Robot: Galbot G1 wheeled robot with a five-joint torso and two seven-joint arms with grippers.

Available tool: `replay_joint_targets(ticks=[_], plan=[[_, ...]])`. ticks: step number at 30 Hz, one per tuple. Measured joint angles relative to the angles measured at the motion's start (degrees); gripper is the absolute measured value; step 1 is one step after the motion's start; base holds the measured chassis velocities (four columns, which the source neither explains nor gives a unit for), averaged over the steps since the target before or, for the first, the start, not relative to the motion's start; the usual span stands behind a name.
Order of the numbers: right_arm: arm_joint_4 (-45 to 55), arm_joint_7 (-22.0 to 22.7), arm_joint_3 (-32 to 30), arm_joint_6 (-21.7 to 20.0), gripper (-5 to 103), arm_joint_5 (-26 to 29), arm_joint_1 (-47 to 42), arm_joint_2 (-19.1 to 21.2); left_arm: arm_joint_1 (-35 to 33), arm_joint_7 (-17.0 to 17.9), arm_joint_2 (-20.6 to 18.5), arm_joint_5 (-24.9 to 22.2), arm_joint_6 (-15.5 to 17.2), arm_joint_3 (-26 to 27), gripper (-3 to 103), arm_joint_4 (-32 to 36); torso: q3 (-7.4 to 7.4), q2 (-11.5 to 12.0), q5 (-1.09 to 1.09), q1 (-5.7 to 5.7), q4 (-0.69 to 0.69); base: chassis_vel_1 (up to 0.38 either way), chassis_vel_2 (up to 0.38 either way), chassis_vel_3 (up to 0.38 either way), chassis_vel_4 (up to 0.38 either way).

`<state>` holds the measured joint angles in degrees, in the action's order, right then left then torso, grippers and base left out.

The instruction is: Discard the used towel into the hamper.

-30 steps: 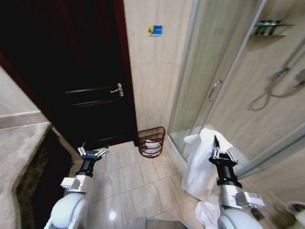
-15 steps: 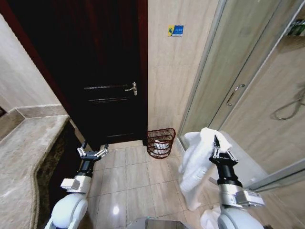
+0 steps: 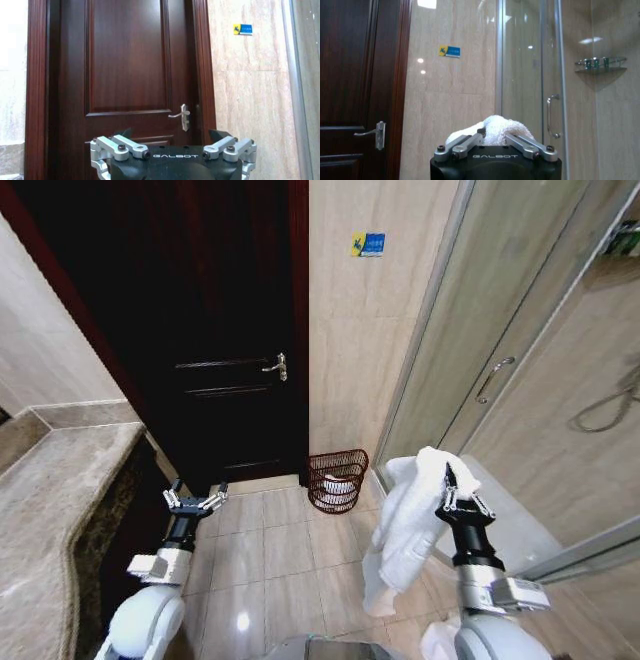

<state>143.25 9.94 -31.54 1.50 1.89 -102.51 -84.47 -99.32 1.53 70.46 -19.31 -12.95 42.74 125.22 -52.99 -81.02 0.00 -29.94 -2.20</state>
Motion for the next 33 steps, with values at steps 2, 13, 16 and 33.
replay_joint_targets(ticks=[2,13,16,33], plan=[[0.0,-0.11,0.02,0.03,4,-0.03,0.02,-0.01,0.0,-0.03,-0.02,0.0,-0.02,0.03,100,-0.06,0.0,0.0,-0.01,0.0,0.01,-0.089,0.079,0.076,-0.069],[-0.01,-0.66,0.1,0.19,4,-0.27,0.2,-0.05,-0.05,-0.06,0.25,-0.31,0.23,-0.22,100,-0.17,0.0,0.0,0.0,-0.01,0.01,-0.102,0.105,0.092,-0.104],[0.0,-0.83,0.23,0.26,4,-0.38,0.27,-0.08,-0.21,-0.08,0.4,-0.39,0.81,-0.31,100,-0.11,0.0,0.0,0.0,-0.01,0.01,-0.113,0.124,0.12,-0.121],[-0.01,-0.6,0.33,2.2,4,0.16,-0.14,0.03,0.16,0.83,1.57,0.51,0.74,-0.42,100,-0.91,-0.01,0.01,0.0,-0.05,0.0,-0.095,0.113,0.12,-0.093]])
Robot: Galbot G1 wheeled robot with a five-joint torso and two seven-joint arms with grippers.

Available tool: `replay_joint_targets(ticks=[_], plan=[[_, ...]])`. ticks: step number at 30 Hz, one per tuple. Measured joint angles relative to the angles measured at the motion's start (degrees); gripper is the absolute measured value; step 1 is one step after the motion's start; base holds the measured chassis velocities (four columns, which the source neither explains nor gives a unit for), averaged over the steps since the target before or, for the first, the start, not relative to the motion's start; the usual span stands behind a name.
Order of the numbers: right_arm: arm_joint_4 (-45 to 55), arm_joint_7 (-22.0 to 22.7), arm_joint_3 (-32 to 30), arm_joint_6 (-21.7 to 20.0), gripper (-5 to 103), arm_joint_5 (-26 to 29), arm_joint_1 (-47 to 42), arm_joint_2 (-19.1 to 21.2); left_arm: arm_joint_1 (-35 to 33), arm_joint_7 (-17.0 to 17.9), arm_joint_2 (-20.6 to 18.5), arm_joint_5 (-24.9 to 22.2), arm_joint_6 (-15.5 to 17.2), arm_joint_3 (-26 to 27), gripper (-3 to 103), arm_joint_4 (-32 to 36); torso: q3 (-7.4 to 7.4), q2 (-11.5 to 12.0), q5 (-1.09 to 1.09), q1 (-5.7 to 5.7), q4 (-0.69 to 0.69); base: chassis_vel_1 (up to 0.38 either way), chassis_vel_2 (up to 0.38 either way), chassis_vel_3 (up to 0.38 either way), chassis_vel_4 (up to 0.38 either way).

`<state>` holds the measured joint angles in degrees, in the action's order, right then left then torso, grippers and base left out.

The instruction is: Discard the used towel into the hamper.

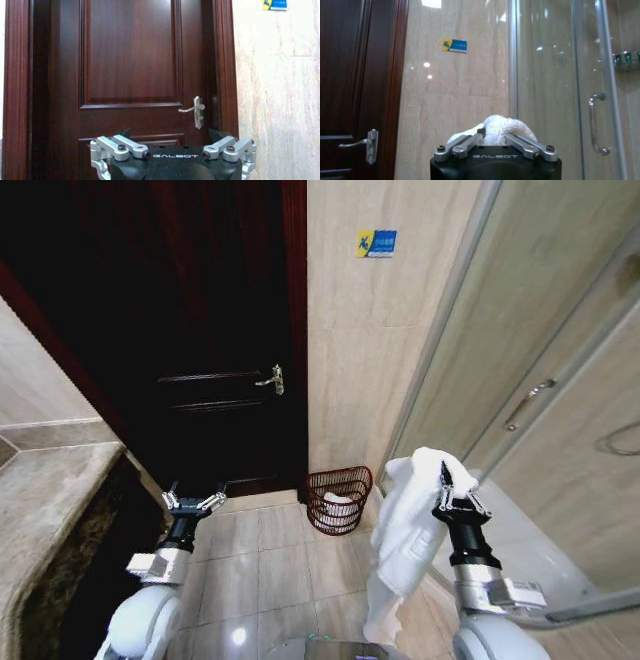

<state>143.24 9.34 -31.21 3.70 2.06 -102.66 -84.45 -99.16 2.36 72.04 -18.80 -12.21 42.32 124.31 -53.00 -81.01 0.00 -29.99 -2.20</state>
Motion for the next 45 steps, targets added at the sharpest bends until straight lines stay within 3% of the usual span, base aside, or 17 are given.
replay_joint_targets(ticks=[11,19,21,22,25,30,32,36,41,45], plan=[[0.0,0.62,-0.12,-0.15,4,1.5,1.64,0.29,0.26,-0.13,1.38,1.34,-0.3,-1.01,100,-0.66,0.02,-0.01,0.0,0.06,0.0,0.0,0.0,0.0,0.0],[0.0,1.33,-0.52,-0.3,4,3.33,2.59,2.97,3.07,-1.73,5.64,5.93,-1.31,-2.23,100,-5.17,0.01,-0.01,-0.01,0.05,0.02,0.0,0.0,0.0,0.0],[0.0,1.41,-0.43,-0.29,4,3.8,3.65,4.03,3.71,-1.72,7.35,7.3,-3.21,-2.47,100,-6.47,0.01,-0.01,0.01,0.05,0.0,0.0,0.0,0.0,0.0],[0.0,1.44,-0.04,-0.45,4,4.52,5.63,4.96,4.19,-1.67,9.44,8.97,-5.8,-2.18,100,-7.65,0.01,-0.01,0.0,0.05,0.0,0.0,0.0,0.0,0.0],[0.0,1.76,0.32,-2.02,4,5.87,7.61,5.92,4.11,-1.65,10.34,9.15,-6.42,-1.43,100,-7.72,0.01,-0.01,0.01,0.05,0.02,0.0,0.0,0.0,0.0],[0.0,2.88,-0.19,-7.02,4,11.49,13.8,9.96,3.85,-1.63,10.81,8.99,-6.44,0.33,100,-7.45,0.01,-0.01,0.02,0.05,0.01,0.0,0.0,0.0,0.0],[0.0,3.71,-0.95,-8.83,4,15.89,17.93,13.3,3.89,-1.64,10.92,8.85,-6.41,1.09,100,-7.45,0.01,-0.01,0.02,0.05,0.0,0.0,0.0,0.0,0.0],[-1.58,3.85,-1.45,-7.9,4,20.74,23.33,16.73,4.23,-1.71,11.64,8.9,-6.4,1.59,100,-8.09,0.01,-0.01,0.01,0.05,0.01,0.0,0.0,0.0,0.0],[-3.55,4.94,-1.45,-10.91,4,27.3,32.29,20.81,4.5,-1.74,13.78,9.07,-7.36,1.81,100,-9.5,0.01,0.0,0.0,0.05,0.0,0.0,0.0,0.0,0.0],[-4.4,4.72,-1.4,-11.92,4,29.32,36.35,23.35,4.44,-1.74,14.01,8.99,-7.84,2.7,100,-9.62,0.01,0.0,0.01,0.05,0.0,0.0,0.0,0.0,0.0]])
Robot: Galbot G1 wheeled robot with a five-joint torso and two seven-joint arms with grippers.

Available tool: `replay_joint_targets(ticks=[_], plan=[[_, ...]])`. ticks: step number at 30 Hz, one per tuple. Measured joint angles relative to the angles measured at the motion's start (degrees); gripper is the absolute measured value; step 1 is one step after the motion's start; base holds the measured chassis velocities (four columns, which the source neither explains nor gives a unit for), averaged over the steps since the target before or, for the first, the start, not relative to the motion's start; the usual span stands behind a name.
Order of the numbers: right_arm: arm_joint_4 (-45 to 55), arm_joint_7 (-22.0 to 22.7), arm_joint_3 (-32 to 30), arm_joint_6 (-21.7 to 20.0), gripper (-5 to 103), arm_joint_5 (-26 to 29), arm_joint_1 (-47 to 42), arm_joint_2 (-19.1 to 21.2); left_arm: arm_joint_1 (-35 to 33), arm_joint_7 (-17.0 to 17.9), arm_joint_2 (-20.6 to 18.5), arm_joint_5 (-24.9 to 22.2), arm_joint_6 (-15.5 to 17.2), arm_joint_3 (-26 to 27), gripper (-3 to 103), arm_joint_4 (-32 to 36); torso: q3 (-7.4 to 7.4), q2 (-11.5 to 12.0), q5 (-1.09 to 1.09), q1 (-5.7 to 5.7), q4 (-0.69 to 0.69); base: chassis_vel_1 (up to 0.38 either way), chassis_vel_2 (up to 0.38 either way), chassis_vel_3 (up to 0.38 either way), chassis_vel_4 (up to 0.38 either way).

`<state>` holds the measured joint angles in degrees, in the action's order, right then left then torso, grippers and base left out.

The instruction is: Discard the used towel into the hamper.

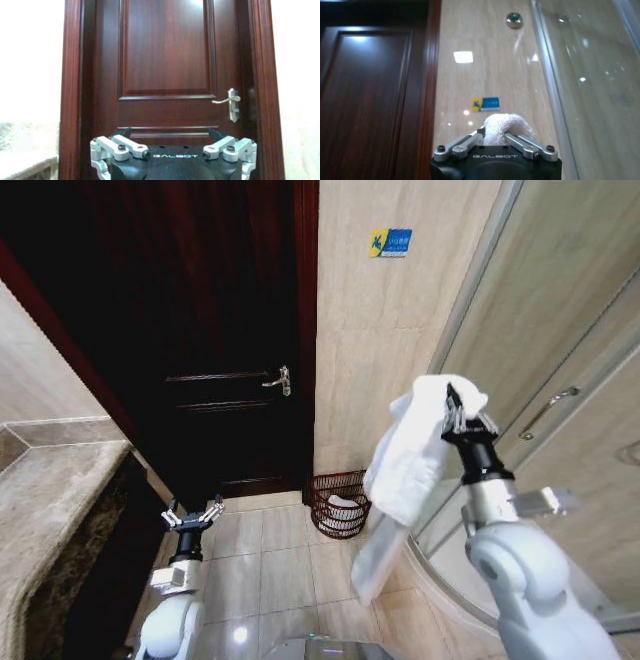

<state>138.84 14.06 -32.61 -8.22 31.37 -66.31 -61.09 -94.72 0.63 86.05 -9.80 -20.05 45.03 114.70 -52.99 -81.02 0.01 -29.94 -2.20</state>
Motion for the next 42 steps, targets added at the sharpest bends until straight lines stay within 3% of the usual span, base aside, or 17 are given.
replay_joint_targets(ticks=[6,13,14,17,21,24,31,38,42], plan=[[-0.55,-0.03,-0.2,-0.25,4,2.89,3.1,3.32,0.12,0.0,-0.08,-1.01,-0.41,1.62,100,-0.71,0.0,0.0,0.0,0.0,0.01,0.0,0.0,0.0,0.0],[-5.94,0.94,-0.94,2.24,4,10.94,10.2,13.43,-0.04,-1.28,0.43,-2.83,-1.95,2.76,100,-2.4,0.0,0.0,0.0,0.0,0.02,0.0,0.0,0.0,0.0],[-5.94,0.94,-0.94,2.24,4,10.94,10.2,13.43,-0.04,-1.28,0.43,-2.83,-1.95,2.76,100,-2.4,0.0,0.0,0.0,0.0,0.02,0.0,0.0,0.0,0.0],[-10.87,1.04,0.72,2.42,4,13.84,19.45,17.62,-0.44,-2.11,1.27,-3.05,-2.08,2.8,100,-2.57,0.0,0.0,0.0,0.0,0.0,0.0,0.0,0.0,0.0],[-13.76,0.47,1.93,2.43,4,15.28,26.36,19.35,0.19,-2.41,2.37,-2.44,-2.86,3.09,100,-3.14,0.0,0.0,-0.03,0.0,0.0,0.0,0.0,0.0,0.0],[-15.22,2.1,2.86,0.68,4,21.43,32.96,22.02,-0.84,-1.69,4.17,-2.76,-3.67,3.44,100,-3.02,0.0,0.0,-0.02,-0.01,0.0,0.0,0.0,0.0,0.0],[-19.02,2.53,3.59,-0.47,4,29.69,41.23,27.59,-3.2,-1.36,4.71,-2.96,-4.72,4.42,100,-2.47,0.01,0.0,0.0,0.01,0.02,0.0,0.0,0.0,0.0],[-24.89,0.65,8.77,-0.89,4,32.33,54.11,27.17,-3.38,-0.37,4.68,-1.86,-4.92,5.03,100,-1.7,0.01,0.0,0.0,0.01,0.02,0.0,0.0,0.0,0.0],[-29.55,0.33,15.44,-1.74,4,32.96,64.75,23.7,-3.26,0.43,4.79,-0.01,-5.48,4.64,100,-1.35,0.0,0.0,-0.01,0.0,0.0,0.0,0.0,0.0,0.0]])
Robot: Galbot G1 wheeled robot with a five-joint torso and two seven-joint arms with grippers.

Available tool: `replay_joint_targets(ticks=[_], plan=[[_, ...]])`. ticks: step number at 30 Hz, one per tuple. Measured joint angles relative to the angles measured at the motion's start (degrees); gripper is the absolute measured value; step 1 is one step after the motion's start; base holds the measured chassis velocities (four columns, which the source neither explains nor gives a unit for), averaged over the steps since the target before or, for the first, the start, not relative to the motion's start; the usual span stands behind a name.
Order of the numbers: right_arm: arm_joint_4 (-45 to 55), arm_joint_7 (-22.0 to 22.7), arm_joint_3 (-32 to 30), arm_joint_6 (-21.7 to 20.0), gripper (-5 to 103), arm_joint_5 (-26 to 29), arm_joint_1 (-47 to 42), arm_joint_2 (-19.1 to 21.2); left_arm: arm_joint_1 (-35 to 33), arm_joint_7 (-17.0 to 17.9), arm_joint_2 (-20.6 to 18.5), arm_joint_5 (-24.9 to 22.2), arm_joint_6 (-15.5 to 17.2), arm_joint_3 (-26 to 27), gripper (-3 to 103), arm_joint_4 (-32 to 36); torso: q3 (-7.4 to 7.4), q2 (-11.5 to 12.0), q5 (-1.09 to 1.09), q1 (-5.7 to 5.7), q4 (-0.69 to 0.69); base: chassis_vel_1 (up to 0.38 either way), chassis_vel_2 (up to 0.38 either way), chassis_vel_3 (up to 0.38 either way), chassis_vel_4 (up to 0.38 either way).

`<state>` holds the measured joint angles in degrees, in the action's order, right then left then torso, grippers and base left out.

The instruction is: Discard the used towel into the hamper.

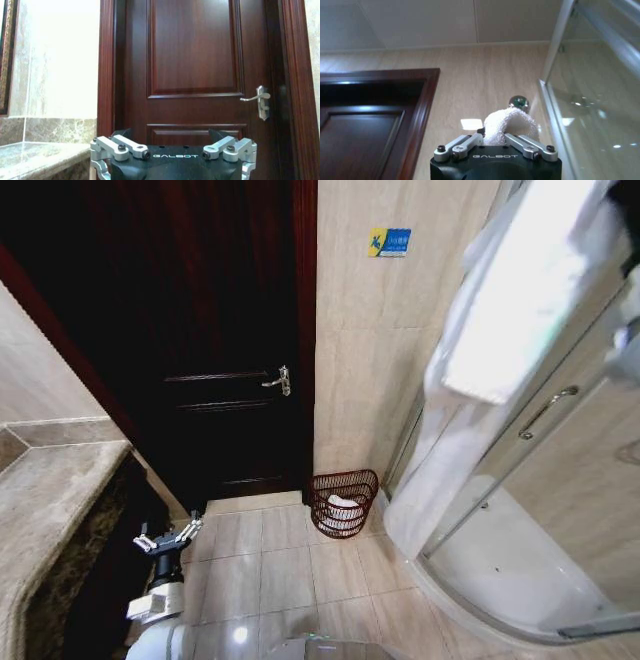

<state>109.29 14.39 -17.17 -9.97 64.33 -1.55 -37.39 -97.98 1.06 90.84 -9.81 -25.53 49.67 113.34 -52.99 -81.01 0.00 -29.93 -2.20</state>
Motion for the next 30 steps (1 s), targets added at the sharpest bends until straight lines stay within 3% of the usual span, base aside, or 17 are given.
replay_joint_targets(ticks=[7,16,19,20,23,30], plan=[[-3.43,0.31,3.14,-1.73,4,-0.72,7.0,-3.31,0.05,0.26,0.9,0.93,-0.26,-0.35,100,0.61,0.0,0.0,0.01,0.0,0.0,0.0,0.0,0.0,0.0],[-13.72,-0.57,12.33,-1.37,4,-1.86,19.0,-5.47,0.78,0.26,1.36,0.47,-1.54,-1.27,100,0.61,0.0,0.0,0.02,0.0,0.02,0.0,0.0,0.0,0.0],[-20.62,-0.97,15.91,-1.38,4,-3.76,24.95,-10.87,1.23,0.67,1.36,0.3,-1.73,-1.76,100,0.49,0.0,-0.01,0.0,0.0,0.02,0.0,0.0,0.0,0.0],[-20.62,-0.97,15.91,-1.38,4,-3.76,24.95,-10.87,1.23,0.67,1.36,0.3,-1.73,-1.76,100,0.49,0.0,-0.01,0.0,0.0,0.02,0.0,0.0,0.0,0.0],[-28.85,-2.71,18.5,-0.29,4,-7.32,29.75,-17.24,1.57,0.86,1.35,0.37,-1.78,-1.69,100,1.05,-0.01,0.0,-0.03,-0.01,-0.01,0.0,0.0,0.0,0.0],[-39.92,-5.37,18.26,0.96,4,-12.98,35.01,-26.61,0.89,0.92,1.34,0.41,-1.87,-1.21,100,1.66,0.0,-0.01,-0.05,-0.01,-0.02,0.0,0.0,0.0,0.0]])
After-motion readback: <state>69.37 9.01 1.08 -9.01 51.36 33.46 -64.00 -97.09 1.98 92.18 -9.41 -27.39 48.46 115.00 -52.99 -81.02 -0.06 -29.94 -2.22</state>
